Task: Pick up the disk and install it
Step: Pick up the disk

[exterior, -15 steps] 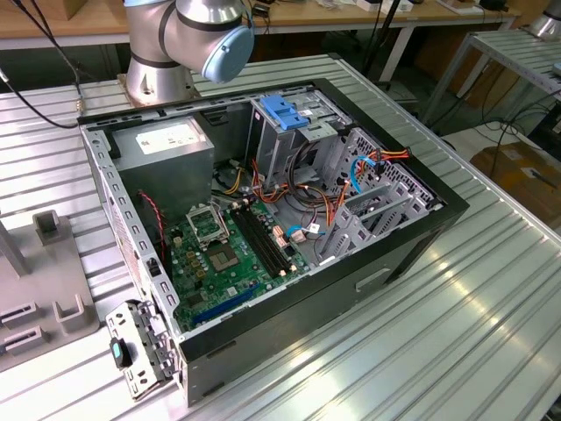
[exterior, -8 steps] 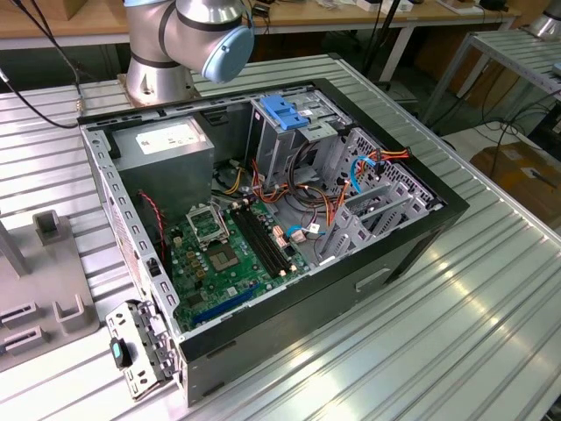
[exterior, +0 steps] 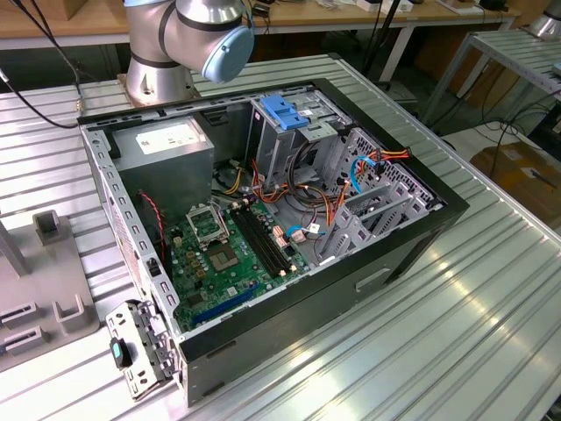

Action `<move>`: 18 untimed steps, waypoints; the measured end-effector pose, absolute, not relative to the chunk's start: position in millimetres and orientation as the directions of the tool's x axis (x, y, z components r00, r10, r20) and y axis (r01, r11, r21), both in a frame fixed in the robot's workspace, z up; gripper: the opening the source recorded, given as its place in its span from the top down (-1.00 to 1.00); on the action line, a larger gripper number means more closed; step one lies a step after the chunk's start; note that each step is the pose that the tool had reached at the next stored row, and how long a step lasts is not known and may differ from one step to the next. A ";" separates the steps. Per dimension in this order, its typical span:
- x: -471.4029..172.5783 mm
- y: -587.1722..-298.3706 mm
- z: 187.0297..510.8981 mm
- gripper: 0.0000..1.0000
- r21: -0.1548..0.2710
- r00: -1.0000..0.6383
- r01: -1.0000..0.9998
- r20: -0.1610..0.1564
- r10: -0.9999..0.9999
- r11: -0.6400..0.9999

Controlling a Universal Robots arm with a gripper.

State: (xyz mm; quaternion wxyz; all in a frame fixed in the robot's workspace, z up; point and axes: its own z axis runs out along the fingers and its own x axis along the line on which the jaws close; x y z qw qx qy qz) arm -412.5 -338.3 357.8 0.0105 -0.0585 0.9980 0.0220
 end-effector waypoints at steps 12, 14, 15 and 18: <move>-412.5 -338.3 356.8 0.79 0.043 -0.940 -0.342 -0.024 -0.341 0.939; -412.5 -338.3 356.5 0.79 0.043 -0.921 -0.390 -0.024 -0.389 0.920; -412.5 -338.3 356.5 0.79 0.043 -0.913 -0.408 -0.024 -0.407 0.912; -412.5 -338.3 356.0 0.79 0.043 -0.875 -0.484 -0.024 -0.483 0.874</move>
